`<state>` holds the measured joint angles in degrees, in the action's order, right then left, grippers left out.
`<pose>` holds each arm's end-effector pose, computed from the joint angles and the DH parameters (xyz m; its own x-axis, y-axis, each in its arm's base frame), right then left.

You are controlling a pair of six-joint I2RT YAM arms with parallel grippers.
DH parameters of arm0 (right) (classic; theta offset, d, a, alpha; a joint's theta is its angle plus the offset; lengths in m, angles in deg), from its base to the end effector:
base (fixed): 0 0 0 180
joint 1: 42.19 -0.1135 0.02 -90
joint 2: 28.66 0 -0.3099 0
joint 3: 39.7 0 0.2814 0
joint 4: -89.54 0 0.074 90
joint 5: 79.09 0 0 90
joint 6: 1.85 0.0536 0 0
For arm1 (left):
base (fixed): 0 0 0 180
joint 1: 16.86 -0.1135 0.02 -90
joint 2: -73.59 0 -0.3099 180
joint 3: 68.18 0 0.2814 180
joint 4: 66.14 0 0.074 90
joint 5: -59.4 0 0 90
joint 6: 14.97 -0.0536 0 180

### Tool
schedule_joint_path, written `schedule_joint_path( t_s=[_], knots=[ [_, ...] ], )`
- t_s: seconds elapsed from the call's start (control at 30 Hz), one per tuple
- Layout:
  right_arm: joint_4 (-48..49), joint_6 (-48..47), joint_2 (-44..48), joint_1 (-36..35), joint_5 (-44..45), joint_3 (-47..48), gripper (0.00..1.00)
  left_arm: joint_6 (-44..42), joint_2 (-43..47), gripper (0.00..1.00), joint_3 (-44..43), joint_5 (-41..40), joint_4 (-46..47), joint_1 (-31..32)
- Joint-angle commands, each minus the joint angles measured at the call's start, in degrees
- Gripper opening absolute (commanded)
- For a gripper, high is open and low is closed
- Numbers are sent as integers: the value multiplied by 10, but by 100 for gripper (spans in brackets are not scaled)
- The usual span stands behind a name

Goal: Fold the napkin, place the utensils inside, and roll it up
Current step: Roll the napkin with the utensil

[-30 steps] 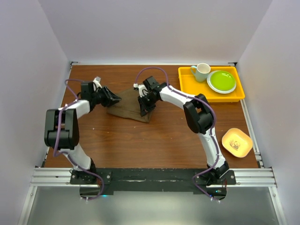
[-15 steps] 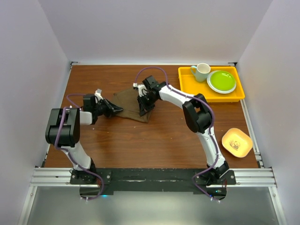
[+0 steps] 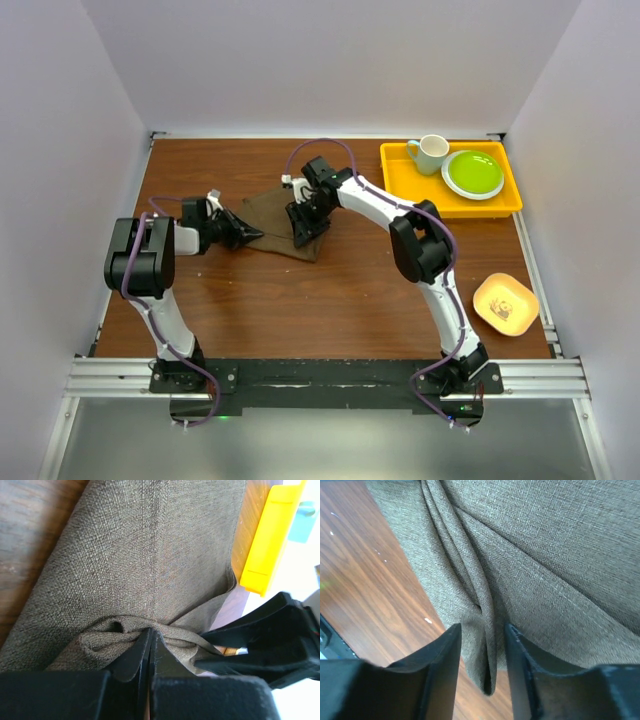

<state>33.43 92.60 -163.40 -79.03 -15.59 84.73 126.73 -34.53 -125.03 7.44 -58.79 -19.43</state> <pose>0.4369 0.3572 0.1715 -0.7840 -0.5006 -0.3671 -0.6205 0.6500 0.4387 0.3773 -0.0161 0.1079 -0.7497 -0.6523 -0.1110 -0.2909 0.4756 -0.8302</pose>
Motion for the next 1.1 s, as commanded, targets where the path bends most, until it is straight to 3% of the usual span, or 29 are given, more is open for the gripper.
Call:
schedule_joint_path(
  t_s=[0.0, 0.13, 0.27, 0.47, 0.57, 0.6, 0.7, 0.73, 0.83, 0.97, 1.07],
  knots=[
    [-43, -14, 39, 0, 4, 26, 49, -54, -27, 0, -9, -50, -66, -5],
    [-24, -24, 67, 0, 15, -34, 50, -57, -32, 0, -13, -49, -74, -5],
    [-6, -29, 64, 0, 41, -64, 35, -69, -38, 0, -26, -47, -88, -6],
    [26, -38, 57, 0, 122, -97, 28, -89, -45, 0, -49, -49, -126, -5],
    [24, -40, 67, 0, 150, -114, 35, -97, -51, 0, -64, -52, -153, -4],
    [22, -38, 86, 0, 152, -117, 44, -98, -52, 0, -68, -51, -160, -5],
    [14, -41, 147, -23, 191, -115, 55, -96, -56, 0, -79, -39, -177, -5],
    [19, -58, 165, -34, 209, -116, 65, -94, -57, 0, -82, -37, -182, -5],
    [50, -100, 210, -83, 303, -137, 78, -91, -61, 0, -90, -31, -191, -5],
    [85, -183, 211, -143, 355, -152, 82, -93, -64, 0, -101, -29, -220, -5],
    [123, -248, 195, -171, 348, -159, 81, -99, -62, 0, -108, -30, -242, -5]
  ],
)
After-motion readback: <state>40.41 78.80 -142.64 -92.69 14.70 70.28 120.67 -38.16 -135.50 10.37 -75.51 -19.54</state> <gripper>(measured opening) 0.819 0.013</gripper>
